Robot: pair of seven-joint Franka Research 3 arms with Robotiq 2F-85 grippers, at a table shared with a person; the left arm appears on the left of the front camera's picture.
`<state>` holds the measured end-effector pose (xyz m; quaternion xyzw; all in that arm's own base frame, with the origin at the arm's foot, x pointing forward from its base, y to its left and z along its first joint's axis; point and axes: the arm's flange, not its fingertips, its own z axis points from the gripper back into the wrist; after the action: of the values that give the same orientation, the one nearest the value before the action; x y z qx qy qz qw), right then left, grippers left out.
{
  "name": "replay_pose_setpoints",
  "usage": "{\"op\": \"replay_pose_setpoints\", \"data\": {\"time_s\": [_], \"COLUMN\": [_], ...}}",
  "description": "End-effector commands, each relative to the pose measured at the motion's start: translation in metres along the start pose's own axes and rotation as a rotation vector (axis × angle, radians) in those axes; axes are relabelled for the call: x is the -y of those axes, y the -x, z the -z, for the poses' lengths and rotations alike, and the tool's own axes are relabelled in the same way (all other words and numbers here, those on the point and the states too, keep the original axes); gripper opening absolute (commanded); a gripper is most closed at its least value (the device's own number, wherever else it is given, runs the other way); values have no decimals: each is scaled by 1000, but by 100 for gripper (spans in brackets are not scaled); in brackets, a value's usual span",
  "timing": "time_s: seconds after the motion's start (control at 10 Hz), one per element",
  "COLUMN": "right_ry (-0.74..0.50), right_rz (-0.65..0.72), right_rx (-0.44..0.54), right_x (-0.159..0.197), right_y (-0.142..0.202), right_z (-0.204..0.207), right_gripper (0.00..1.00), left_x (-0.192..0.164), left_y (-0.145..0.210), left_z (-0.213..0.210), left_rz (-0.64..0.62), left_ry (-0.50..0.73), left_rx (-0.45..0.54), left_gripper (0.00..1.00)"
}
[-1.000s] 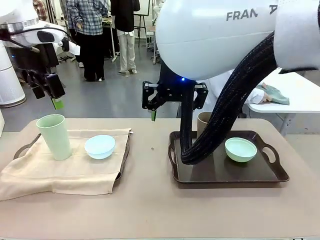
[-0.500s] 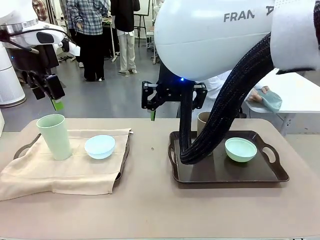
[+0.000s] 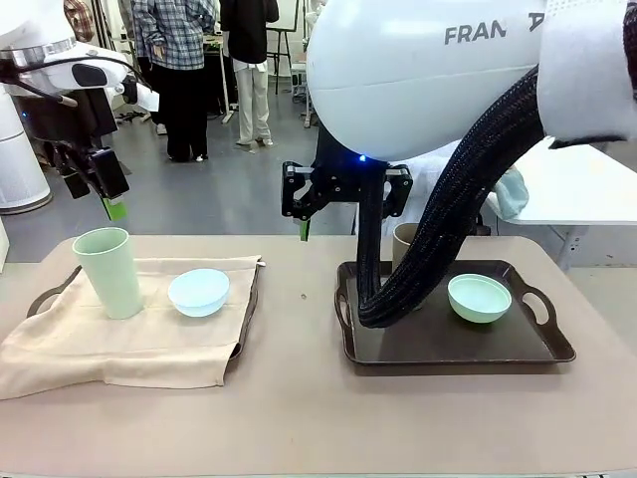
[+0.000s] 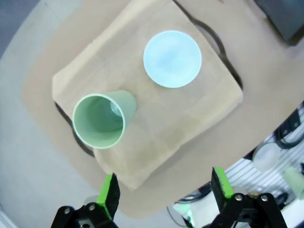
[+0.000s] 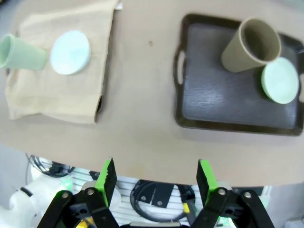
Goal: Set up a tray with a mat and arrange the tableware.
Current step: Pick up the Picnic Bowl and Reusable plastic cup from the Handle tray in front of the human's position and hold them in the air.
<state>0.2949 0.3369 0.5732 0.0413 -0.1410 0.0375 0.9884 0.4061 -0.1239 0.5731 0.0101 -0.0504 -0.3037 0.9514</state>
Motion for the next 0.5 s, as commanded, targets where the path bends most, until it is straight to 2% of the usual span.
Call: {"op": "replay_pose_setpoints", "data": {"time_s": [0.0,0.2,0.4], "right_ry": [-16,-137,-197], "right_rz": [87,127,160], "right_rx": [-33,-54,-42], "right_x": [82,156,214], "right_y": [10,35,57], "right_z": [-12,-35,-54], "right_gripper": [87,87,87], "left_x": [2,-14,-24], "left_y": [15,46,65], "left_z": [3,-3,1], "left_rz": [-160,-250,-303], "left_ry": [35,159,240], "left_rx": [17,47,49], "left_gripper": [100,100,100]}}
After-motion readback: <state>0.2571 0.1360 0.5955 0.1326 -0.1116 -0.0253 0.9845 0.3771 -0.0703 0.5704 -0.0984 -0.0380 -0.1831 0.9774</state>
